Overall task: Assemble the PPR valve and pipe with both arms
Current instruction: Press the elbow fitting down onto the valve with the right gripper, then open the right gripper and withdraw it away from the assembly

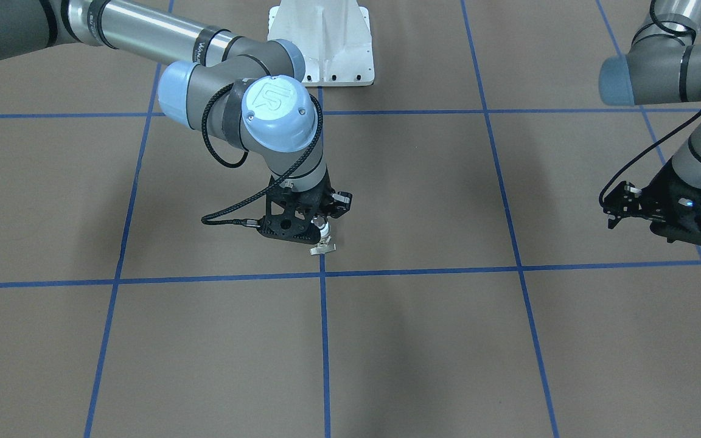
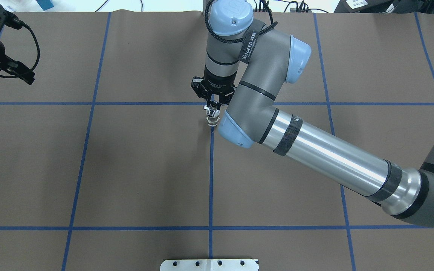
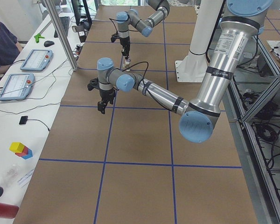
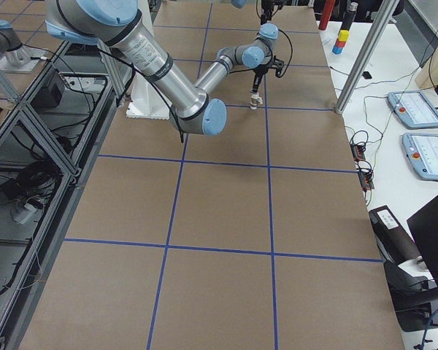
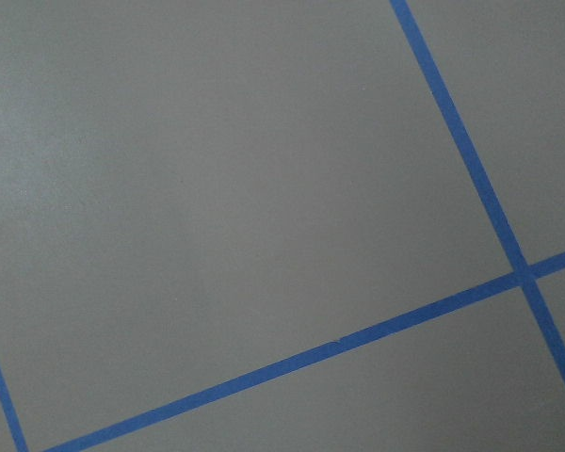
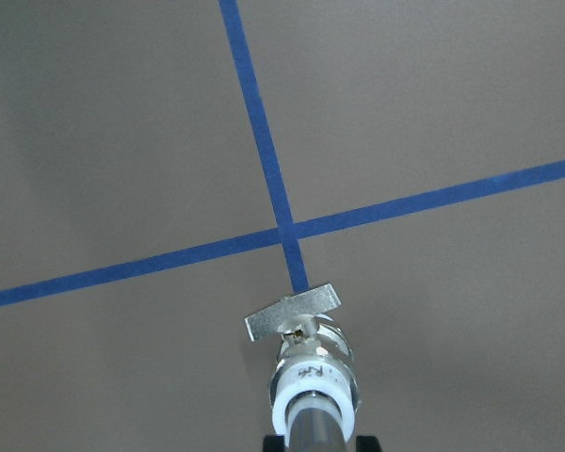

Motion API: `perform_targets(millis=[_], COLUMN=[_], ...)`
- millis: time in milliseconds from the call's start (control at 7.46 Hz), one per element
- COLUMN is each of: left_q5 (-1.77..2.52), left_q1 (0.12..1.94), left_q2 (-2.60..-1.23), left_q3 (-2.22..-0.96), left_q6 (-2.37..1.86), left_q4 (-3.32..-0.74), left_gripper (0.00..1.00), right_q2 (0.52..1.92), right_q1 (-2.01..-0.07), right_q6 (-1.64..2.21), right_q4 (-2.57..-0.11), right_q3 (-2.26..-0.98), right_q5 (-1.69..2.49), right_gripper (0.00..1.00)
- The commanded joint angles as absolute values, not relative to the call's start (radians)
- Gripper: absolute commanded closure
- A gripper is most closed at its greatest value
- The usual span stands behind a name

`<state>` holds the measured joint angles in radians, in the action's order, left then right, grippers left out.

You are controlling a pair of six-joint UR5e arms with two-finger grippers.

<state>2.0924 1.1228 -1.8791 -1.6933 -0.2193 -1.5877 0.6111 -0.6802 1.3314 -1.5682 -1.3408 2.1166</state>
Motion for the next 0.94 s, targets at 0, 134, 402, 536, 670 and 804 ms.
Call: perform_targets(millis=[0, 134, 402, 536, 670, 804], left_q5=[2.092, 2.092, 2.092, 2.094, 2.13, 2.172], left_q1=[1.121, 1.121, 1.121, 1.13, 1.138, 1.166], left_q2=[-1.879, -1.879, -1.879, -1.881, -1.879, -1.878], left_q3=[-1.692, -1.692, -1.692, -1.697, -1.703, -1.704], left_q6=[-0.219, -0.219, -0.219, -0.218, -0.209, -0.178], left_q4=[-1.588, -1.588, -1.588, -1.586, -1.583, -1.58], left_gripper=[0.0, 0.0, 0.0, 0.0, 0.0, 0.0], right_q2=[0.612, 0.612, 0.609, 0.623, 0.702, 0.826], right_q1=[-0.68, -0.68, -0.684, -0.731, -0.785, -0.816], right_q6=[1.382, 1.382, 1.382, 1.382, 1.353, 1.235], right_q4=[-1.552, -1.551, -1.554, -1.577, -1.677, -1.766], right_q3=[-1.347, -1.347, -1.348, -1.411, -1.549, -1.713], right_q5=[2.109, 2.111, 2.111, 2.13, 2.173, 2.175], right_gripper=[0.0, 0.0, 0.0, 0.0, 0.0, 0.0])
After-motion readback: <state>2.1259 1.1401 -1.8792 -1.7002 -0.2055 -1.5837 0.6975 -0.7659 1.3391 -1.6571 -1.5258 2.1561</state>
